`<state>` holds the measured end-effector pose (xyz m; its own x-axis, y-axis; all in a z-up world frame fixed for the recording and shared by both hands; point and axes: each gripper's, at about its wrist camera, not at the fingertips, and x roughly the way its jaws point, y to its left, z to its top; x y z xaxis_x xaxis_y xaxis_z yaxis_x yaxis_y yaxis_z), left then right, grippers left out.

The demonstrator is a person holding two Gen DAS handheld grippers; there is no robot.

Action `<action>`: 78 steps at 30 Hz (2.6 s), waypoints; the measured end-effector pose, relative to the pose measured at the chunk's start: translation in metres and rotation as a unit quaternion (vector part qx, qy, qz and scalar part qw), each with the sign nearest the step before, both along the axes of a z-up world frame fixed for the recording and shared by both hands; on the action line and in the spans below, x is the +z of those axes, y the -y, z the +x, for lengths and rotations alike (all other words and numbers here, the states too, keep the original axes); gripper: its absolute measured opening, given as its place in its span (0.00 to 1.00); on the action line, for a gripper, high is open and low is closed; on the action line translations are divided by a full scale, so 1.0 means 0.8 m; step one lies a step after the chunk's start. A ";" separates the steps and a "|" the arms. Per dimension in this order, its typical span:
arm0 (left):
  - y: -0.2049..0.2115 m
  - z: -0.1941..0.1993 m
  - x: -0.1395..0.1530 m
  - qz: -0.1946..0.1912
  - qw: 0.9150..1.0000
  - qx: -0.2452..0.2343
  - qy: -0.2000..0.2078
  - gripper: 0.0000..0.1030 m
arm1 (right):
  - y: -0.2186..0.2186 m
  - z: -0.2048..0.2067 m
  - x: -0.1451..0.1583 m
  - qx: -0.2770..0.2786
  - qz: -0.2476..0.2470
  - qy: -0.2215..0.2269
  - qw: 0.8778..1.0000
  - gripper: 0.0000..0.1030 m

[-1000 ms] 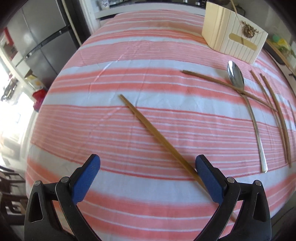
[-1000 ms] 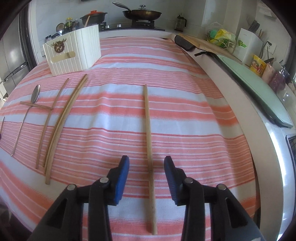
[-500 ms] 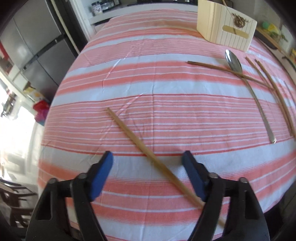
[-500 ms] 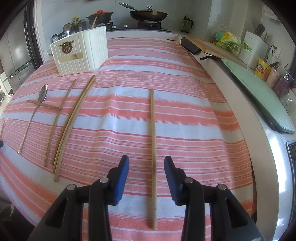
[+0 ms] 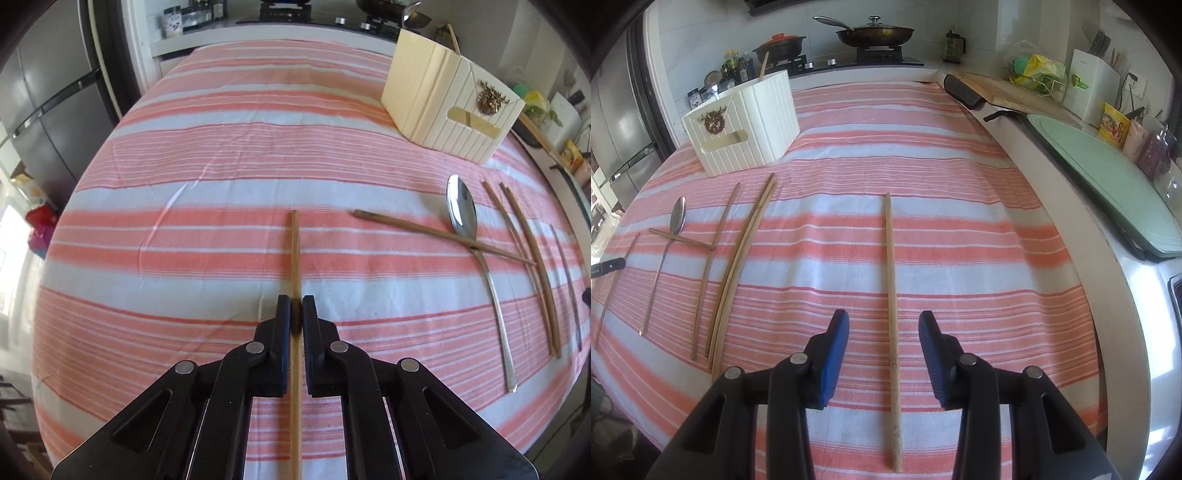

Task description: Organize utensils

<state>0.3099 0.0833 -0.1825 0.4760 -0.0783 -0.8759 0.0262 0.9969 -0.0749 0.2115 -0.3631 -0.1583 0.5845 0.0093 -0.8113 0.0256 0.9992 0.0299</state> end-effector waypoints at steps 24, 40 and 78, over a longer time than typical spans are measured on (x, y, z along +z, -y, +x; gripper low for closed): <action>0.004 0.067 0.003 0.024 0.994 -0.076 -0.077 0.16 | -0.004 0.151 -0.026 0.073 -0.008 -0.115 0.991 0.29; -0.001 0.007 0.142 -0.022 0.996 -0.051 0.072 0.03 | 0.011 0.114 0.116 0.063 0.101 0.028 0.992 0.06; 0.019 -0.011 0.363 -0.086 0.948 -0.069 0.297 0.03 | -0.087 0.103 0.333 0.137 0.068 0.241 0.958 0.06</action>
<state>0.3011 0.0682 0.1077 0.8567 -0.2930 -0.4246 0.2440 0.9553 -0.1668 0.2938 -0.2933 0.1078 0.8514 0.3029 -0.4283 -0.2872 0.9524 0.1026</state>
